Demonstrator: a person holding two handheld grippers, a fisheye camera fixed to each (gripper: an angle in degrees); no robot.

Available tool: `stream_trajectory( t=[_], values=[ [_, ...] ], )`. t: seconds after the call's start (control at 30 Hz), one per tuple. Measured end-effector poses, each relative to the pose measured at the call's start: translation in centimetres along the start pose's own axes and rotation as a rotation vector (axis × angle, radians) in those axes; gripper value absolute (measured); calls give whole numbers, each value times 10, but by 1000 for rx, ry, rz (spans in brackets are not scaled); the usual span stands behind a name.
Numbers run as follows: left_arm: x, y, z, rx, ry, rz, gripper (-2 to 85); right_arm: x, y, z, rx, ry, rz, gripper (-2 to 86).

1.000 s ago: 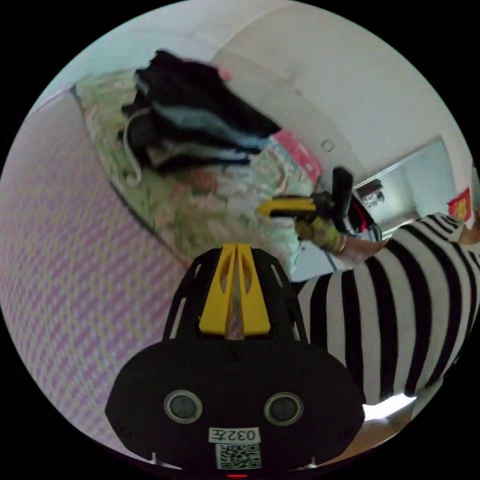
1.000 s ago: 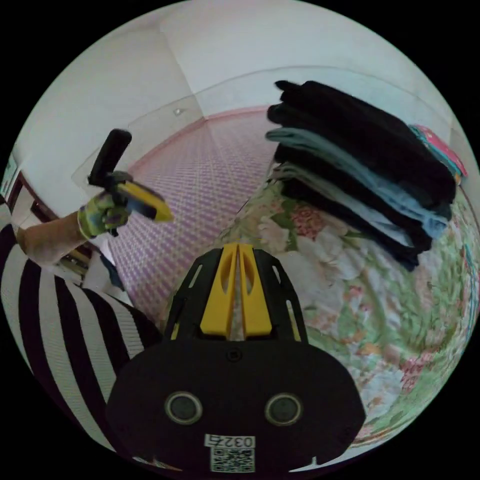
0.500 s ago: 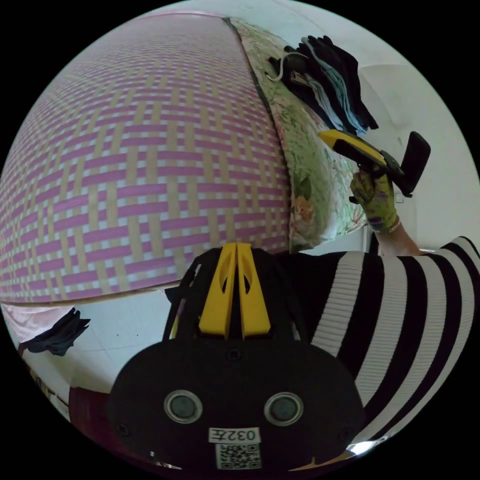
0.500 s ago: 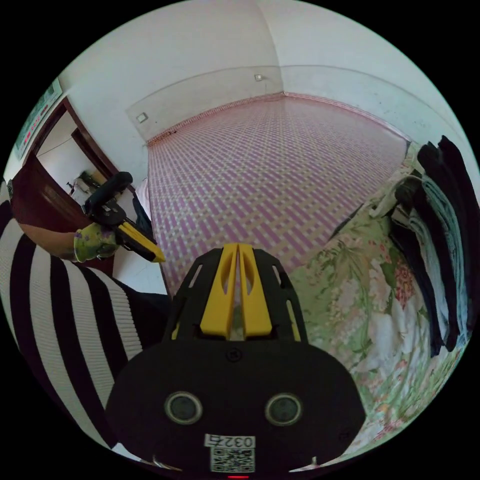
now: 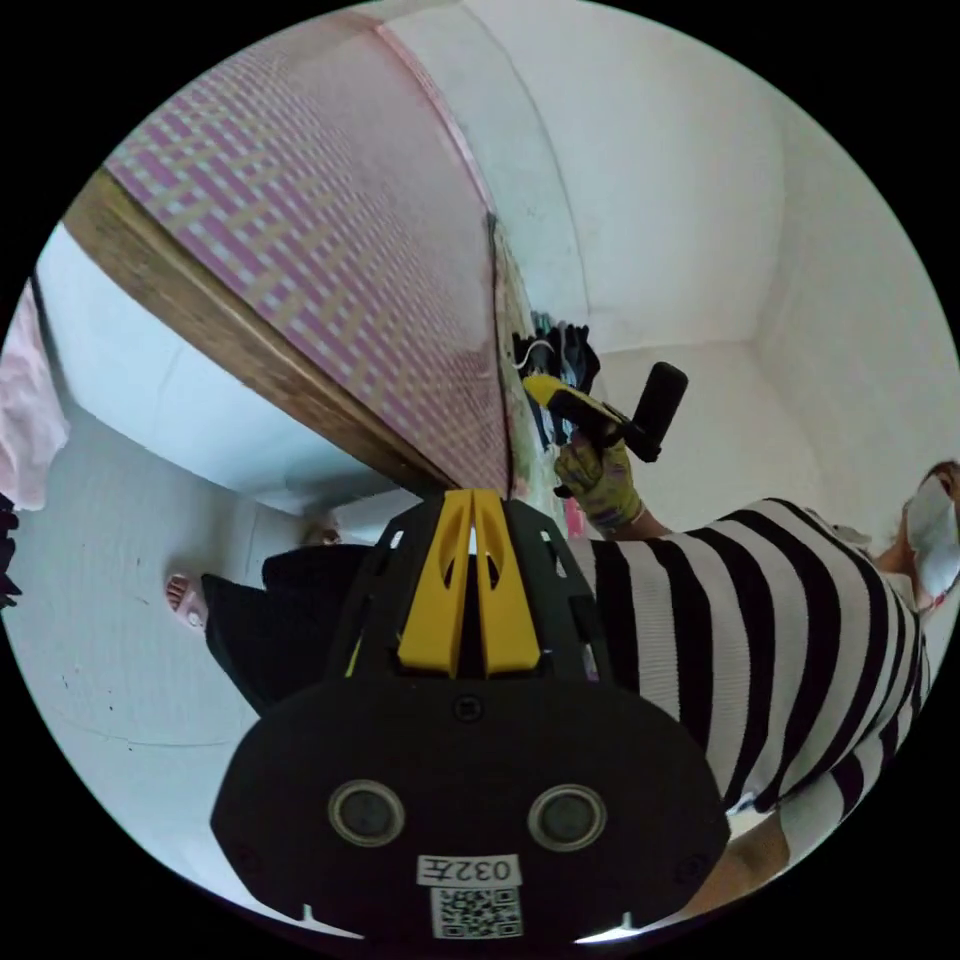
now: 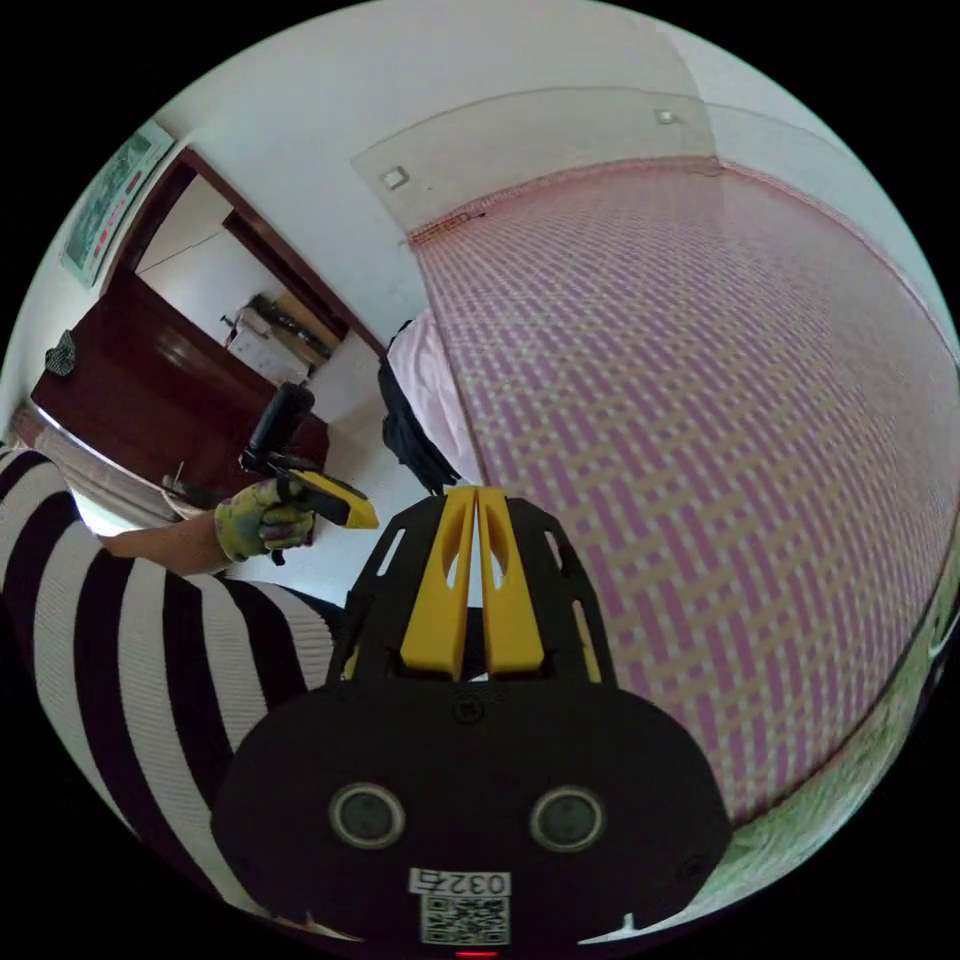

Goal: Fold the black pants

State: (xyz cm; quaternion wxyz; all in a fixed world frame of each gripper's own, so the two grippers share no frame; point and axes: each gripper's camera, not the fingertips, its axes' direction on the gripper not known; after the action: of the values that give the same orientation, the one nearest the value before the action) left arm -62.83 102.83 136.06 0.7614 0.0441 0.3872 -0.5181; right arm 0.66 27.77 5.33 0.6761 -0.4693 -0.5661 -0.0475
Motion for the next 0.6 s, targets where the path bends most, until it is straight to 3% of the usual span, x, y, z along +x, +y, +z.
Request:
stream_trajectory(
  t=[0.2, 0.3, 0.47, 0.6],
  values=[
    [-50, -4, -56, 147, -131, 133, -9, -53, -92, 34, -61, -22, -150, -10],
    [-94, -16, -67, 280, -10, 82, -9, -67, -124, 45, -82, -29, -202, -10],
    [-177, -50, -76, 671, 522, 94, -9, -66, -178, 61, -103, -39, -235, -10],
    [-203, -96, -90, 714, 553, 124, -9, -57, -220, 73, -89, -80, -266, -10]
  ],
)
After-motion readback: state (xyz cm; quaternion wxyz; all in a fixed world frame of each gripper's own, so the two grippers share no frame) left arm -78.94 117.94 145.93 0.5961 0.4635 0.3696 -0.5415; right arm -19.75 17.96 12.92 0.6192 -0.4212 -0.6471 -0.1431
